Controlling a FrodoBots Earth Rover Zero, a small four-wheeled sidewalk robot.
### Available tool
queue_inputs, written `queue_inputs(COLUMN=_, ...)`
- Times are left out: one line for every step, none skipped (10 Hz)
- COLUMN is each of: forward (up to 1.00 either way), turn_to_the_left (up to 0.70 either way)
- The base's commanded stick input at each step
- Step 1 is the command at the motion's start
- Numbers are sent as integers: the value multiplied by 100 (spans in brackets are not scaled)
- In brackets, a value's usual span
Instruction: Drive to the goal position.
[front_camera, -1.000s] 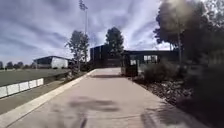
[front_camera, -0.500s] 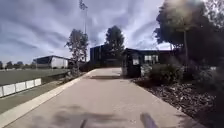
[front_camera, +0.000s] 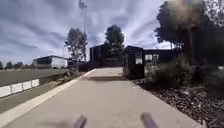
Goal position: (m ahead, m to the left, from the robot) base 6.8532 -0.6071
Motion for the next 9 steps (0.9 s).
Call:
queue_inputs(forward=100, turn_to_the_left=0)
queue_inputs(forward=100, turn_to_the_left=0)
queue_inputs(forward=100, turn_to_the_left=0)
queue_inputs(forward=100, turn_to_the_left=0)
queue_inputs(forward=100, turn_to_the_left=0)
queue_inputs(forward=100, turn_to_the_left=0)
queue_inputs(forward=100, turn_to_the_left=0)
queue_inputs(forward=100, turn_to_the_left=0)
queue_inputs(forward=100, turn_to_the_left=0)
